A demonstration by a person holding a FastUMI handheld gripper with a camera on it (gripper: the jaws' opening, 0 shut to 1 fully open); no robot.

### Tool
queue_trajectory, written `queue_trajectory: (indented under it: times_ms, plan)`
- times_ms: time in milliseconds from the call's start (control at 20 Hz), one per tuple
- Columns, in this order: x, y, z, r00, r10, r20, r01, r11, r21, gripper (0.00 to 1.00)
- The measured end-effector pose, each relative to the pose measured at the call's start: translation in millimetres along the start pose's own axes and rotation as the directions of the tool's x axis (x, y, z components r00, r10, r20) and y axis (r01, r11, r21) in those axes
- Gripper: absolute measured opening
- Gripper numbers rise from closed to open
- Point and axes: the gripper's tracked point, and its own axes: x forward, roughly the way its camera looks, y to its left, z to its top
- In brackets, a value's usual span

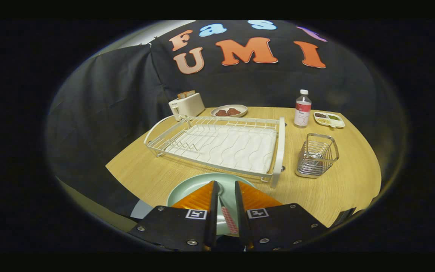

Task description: Take the plate from the dish rack, then take the spoon from the basket and place it into the plate.

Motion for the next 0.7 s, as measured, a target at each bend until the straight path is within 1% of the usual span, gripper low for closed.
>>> queue_trajectory:
  times_ms: [50, 200, 250, 350, 450, 550, 600, 700]
  plan:
    - [-2.2, -3.7, 5.5, 1.000, -0.012, 0.010, 0.012, 1.000, 0.007, 0.25]
    - [-11.8, -17.6, 28.5, 0.997, -0.050, 0.060, 0.049, 0.999, 0.020, 0.34]
    - [-15.6, -22.8, 39.1, 0.994, -0.066, 0.082, 0.065, 0.998, 0.020, 0.36]
    - [-23.5, -31.6, 62.0, 0.987, -0.094, 0.131, 0.092, 0.996, 0.020, 0.45]
    - [-34.2, -38.9, 86.5, 0.975, -0.117, 0.187, 0.116, 0.993, 0.021, 0.52]
    - [-45.4, -46.5, 115.4, 0.957, -0.142, 0.253, 0.142, 0.990, 0.017, 0.62]
    - [-51.7, -50.1, 128.6, 0.946, -0.156, 0.284, 0.157, 0.987, 0.017, 0.71]
    - [-62.4, -56.0, 153.2, 0.924, -0.176, 0.340, 0.182, 0.983, 0.014, 0.80]
